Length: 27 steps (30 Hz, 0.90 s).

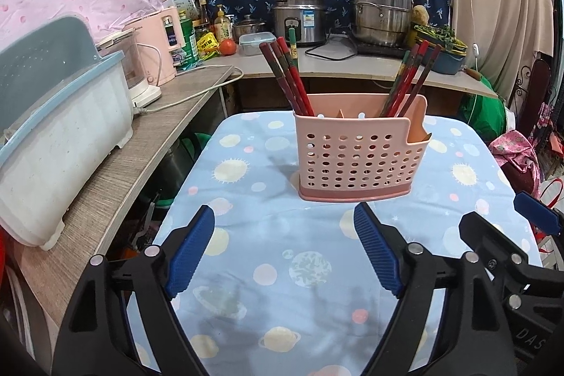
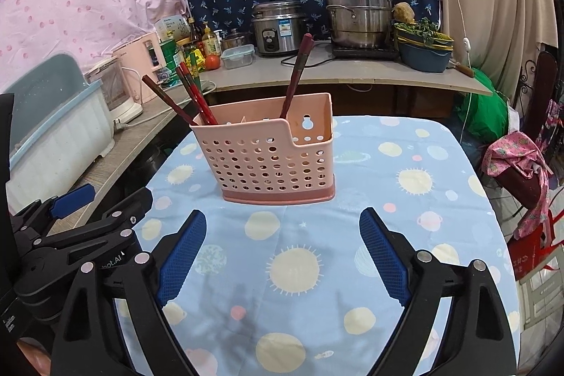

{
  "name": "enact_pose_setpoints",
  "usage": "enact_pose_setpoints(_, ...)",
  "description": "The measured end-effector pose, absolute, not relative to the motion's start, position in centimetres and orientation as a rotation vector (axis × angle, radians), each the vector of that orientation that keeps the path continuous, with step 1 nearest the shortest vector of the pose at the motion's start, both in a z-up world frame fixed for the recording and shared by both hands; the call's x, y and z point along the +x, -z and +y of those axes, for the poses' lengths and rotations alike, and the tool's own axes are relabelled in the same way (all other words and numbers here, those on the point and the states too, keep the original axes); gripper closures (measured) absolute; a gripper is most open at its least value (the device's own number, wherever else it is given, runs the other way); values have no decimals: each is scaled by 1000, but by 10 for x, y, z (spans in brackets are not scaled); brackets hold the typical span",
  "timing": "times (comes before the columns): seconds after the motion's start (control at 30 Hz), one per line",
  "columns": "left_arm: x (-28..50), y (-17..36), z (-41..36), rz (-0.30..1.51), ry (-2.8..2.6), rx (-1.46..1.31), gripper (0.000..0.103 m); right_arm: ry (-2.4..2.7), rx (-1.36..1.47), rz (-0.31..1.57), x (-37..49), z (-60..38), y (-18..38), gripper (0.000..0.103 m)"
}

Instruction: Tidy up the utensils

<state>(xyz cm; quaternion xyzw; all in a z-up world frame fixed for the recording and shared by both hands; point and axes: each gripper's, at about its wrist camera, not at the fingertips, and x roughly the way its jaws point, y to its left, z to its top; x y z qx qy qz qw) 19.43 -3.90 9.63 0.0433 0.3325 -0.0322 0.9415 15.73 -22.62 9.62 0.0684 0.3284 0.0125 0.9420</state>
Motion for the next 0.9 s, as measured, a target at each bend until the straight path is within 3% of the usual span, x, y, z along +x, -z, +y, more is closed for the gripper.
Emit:
enact_pose_setpoints(0.1, 193, -94, -38, 684, 62, 88, 23, -18, 139, 668, 155, -227, -94, 15)
enact_pose_setpoints(0.13, 193, -94, -38, 687, 61, 86, 21, -13, 138, 667, 154, -228, -93, 7)
enact_pose_setpoints(0.17, 193, -93, -37, 687, 57, 86, 20, -7, 136, 666, 153, -228, -92, 6)
enact_pose_setpoints(0.47, 190, -86, -36, 695, 44, 98, 8, 9, 136, 671, 151, -233, -86, 6)
enact_pose_setpoints(0.9, 195, -76, -27, 738, 9, 84, 7, 13, 134, 694, 149, -232, -74, 6)
